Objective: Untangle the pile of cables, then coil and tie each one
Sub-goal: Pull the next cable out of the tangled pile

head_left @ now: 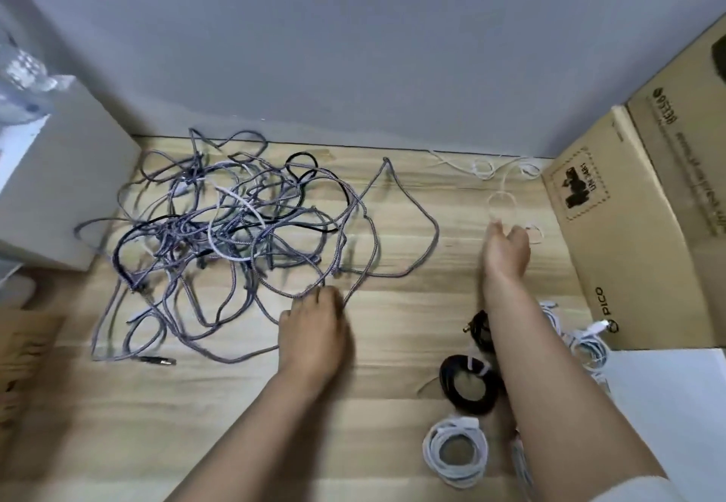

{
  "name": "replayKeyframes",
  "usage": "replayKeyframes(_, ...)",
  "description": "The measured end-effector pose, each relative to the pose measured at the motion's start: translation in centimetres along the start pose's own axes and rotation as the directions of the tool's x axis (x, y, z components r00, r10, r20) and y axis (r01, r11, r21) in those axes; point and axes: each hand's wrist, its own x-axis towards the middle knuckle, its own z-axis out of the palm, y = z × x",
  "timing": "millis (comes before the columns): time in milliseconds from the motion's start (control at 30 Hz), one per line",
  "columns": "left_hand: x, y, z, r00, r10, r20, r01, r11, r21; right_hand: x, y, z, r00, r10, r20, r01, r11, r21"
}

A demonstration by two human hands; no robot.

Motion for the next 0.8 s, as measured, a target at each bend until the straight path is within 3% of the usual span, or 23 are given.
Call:
replayKeyframes(133,0.0,-1.8,1.0,0.998,0.063,0.025,-0.065,0.990,0.129,-4.5,1.9,1.8,0.975,-0.211,0.075,0.208,0.977,0.049)
replayKeyframes(300,-0.9,-3.5,1.0,0.973,0.221,0.062,-0.226,0.971,0.074,-11.5,3.0,4.2,0.903,-0.367,0.225,0.371,0.928,0.028)
replayKeyframes(433,-2.1,-5.9,1.4,0.916,0.400,0.007,-0.400,0.916,-0.020,-17.2,0.1,5.8,0.729,-0.637,0.251,0.636,0.766,0.096)
replayKeyframes(533,-3.2,-7.2,2.3,0.886,0.457,-0.073,-0.462,0.882,-0.090,-20.2,-3.6,7.2,0.573,-0.774,0.268,0.743,0.629,0.228)
replayKeyframes(633,-3.8,-8.5,2.7,0.864,0.503,-0.027,-0.501,0.855,-0.133,-21.2,-6.0,9.9,0.502,-0.750,0.431,0.782,0.606,0.143)
replayKeyframes(733,-4.1,-9.1,2.8,0.841,0.541,0.026,-0.537,0.839,-0.082,-20.3,-6.6,11.9,0.552,-0.555,0.623,0.811,0.530,-0.246)
replayKeyframes(800,-4.4,-8.8,2.8,0.843,0.535,0.055,-0.532,0.845,-0.057,-19.7,-6.5,11.8,0.592,-0.456,0.665,0.794,0.471,-0.384)
